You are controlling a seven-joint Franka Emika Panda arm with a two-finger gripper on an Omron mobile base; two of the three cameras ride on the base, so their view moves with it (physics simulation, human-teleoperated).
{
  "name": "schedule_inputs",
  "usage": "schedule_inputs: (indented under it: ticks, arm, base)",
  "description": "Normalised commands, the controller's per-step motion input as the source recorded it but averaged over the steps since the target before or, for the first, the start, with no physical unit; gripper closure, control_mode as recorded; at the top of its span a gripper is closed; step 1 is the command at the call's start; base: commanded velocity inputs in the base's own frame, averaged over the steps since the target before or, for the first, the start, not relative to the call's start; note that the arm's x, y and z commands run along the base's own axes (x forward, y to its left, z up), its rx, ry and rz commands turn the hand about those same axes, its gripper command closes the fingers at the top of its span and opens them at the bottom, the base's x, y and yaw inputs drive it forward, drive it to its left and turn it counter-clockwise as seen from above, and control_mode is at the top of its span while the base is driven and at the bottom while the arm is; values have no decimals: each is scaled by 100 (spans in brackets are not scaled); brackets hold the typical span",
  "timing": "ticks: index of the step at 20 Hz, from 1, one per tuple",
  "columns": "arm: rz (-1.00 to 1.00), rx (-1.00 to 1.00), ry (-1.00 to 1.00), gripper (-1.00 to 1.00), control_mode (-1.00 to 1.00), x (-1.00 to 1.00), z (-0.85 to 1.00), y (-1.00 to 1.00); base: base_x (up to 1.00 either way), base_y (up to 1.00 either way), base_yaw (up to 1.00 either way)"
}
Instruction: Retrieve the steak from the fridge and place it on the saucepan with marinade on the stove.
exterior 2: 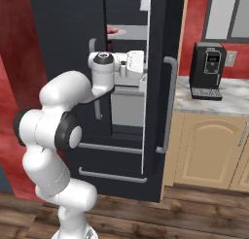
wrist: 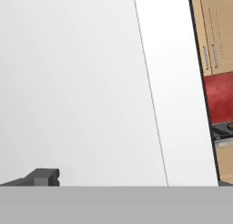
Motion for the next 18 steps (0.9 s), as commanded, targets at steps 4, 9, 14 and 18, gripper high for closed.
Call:
schedule_inputs:
  ticks: [4, 9, 14, 18]
  arm:
    - [0, 0, 0, -100, -100, 0, 0, -45]
    - [0, 0, 0, -100, -100, 0, 0, -38]
    - [0, 0, 0, -100, -100, 0, 0, -36]
    - [0, 0, 0, -100, -100, 0, 0, -35]
  base:
    - [0, 0, 0]
    - [0, 0, 0]
    - [0, 0, 0]
    - [0, 0, 0]
